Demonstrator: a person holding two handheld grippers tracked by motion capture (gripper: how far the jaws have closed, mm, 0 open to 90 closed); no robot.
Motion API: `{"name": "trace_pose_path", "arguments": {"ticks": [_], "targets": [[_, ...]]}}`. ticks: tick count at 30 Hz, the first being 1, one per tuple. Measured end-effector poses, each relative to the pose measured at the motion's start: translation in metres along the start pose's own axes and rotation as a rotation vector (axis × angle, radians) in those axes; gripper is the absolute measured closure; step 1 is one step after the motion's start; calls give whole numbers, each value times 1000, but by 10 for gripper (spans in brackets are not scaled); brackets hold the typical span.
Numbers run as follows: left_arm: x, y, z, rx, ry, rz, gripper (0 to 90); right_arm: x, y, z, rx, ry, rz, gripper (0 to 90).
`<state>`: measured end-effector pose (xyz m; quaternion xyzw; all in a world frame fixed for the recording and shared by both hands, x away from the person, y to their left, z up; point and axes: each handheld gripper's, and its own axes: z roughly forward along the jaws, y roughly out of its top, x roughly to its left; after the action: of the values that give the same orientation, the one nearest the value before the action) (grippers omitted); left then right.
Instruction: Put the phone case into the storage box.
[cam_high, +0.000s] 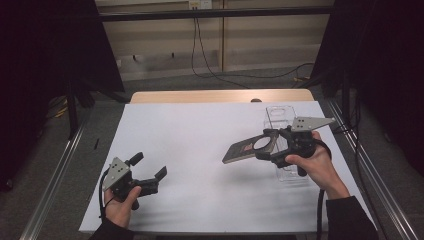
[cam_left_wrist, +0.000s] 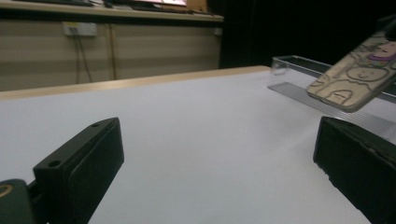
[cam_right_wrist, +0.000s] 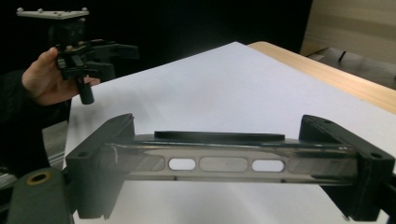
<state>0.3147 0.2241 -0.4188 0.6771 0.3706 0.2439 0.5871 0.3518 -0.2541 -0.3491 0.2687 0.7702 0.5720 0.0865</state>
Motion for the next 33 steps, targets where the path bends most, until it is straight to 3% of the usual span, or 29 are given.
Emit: {"name": "trace_pose_path", "arguments": {"ticks": [6, 11, 13, 16, 18, 20, 26, 33], "targets": [[5, -6, -3, -2, 47, -7, 21, 0, 2, -7, -9, -38, 12, 116], [10, -11, -8, -11, 94, -44, 23, -2, 6, -17, -30, -76, 22, 117], [11, -12, -9, -11, 93, -48, 23, -3, 7, -21, -30, -93, 21, 117], [10, -14, -12, 0, 93, -44, 23, -6, 7, -29, -49, -114, 31, 117], [9, -15, -14, 14, 95, -18, 23, -8, 9, -34, -56, -130, 37, 117], [9, -17, -19, 15, 75, -30, 23, -12, 11, -40, -58, -150, 44, 117], [12, -16, -23, 20, 139, 20, 20, -23, 20, -51, -66, -197, 53, 117], [18, -17, -17, 32, 138, 28, 31, -34, 30, -59, -56, -260, 67, 117]]}}
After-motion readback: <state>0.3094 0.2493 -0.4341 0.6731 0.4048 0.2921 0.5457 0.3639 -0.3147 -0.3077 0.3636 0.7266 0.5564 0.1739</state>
